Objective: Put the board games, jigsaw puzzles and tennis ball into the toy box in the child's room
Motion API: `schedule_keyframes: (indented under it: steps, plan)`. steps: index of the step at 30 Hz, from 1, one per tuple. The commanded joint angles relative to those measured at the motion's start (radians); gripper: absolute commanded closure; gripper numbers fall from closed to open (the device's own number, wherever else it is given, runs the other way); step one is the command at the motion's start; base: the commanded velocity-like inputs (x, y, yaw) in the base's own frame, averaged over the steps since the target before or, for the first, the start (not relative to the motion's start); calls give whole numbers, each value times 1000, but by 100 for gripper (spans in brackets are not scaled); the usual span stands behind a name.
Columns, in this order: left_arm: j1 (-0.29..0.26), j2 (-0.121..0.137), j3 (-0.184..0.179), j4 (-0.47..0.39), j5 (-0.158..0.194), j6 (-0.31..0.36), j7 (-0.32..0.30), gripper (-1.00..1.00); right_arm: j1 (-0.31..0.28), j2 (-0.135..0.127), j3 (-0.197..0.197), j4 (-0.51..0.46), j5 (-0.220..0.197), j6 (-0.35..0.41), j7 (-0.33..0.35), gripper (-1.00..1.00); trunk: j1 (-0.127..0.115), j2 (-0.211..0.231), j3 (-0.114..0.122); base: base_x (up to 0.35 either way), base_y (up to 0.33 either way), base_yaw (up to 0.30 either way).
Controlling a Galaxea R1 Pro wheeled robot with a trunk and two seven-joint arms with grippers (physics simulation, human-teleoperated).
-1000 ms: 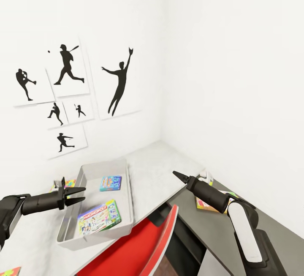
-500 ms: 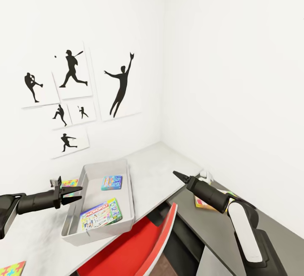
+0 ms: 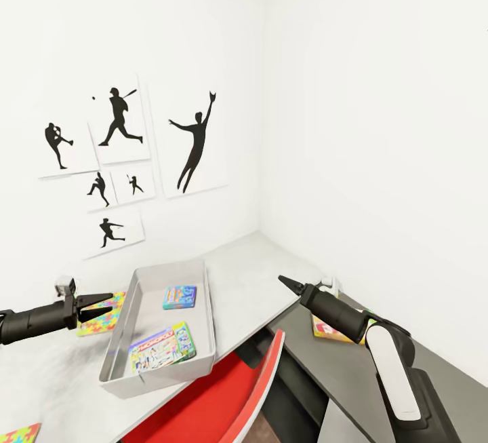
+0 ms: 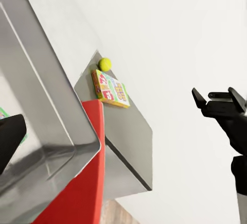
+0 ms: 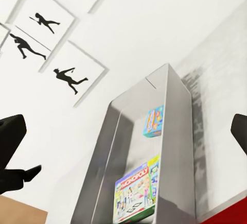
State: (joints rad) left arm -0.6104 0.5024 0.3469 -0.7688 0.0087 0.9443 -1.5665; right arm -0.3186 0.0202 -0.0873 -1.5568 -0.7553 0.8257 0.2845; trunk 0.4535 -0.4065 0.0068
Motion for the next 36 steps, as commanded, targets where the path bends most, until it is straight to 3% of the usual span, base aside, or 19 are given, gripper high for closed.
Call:
schedule_keyframes:
  steps: [1, 5, 11, 19, 36]
  plan:
    - [0, 5, 3, 0, -1, 10, -4, -100, -1, 1, -3, 1, 4, 6, 6, -100, 0, -1, 1, 0, 0, 0]
    - [4, 35, 14, 0, 0, 11, -4, -100, -1, 1, -3, 3, 3, 6, 6, -100, -3, 6, 11, 0, 0, 0]
    - [6, 58, 16, 0, 0, 16, -4, -100, -1, 1, -4, 4, 1, 2, 5, -100, -3, 7, 20, 0, 0, 0]
    - [6, 65, 17, 0, -1, 18, -4, -100, -1, 0, -7, 42, -3, -36, 5, -100, -3, 7, 33, 0, 0, 0]
    - [6, 80, 14, -1, -3, 19, -4, -100, -1, 0, -9, 57, -7, -40, 7, -100, -3, 7, 60, -47, 0, 0]
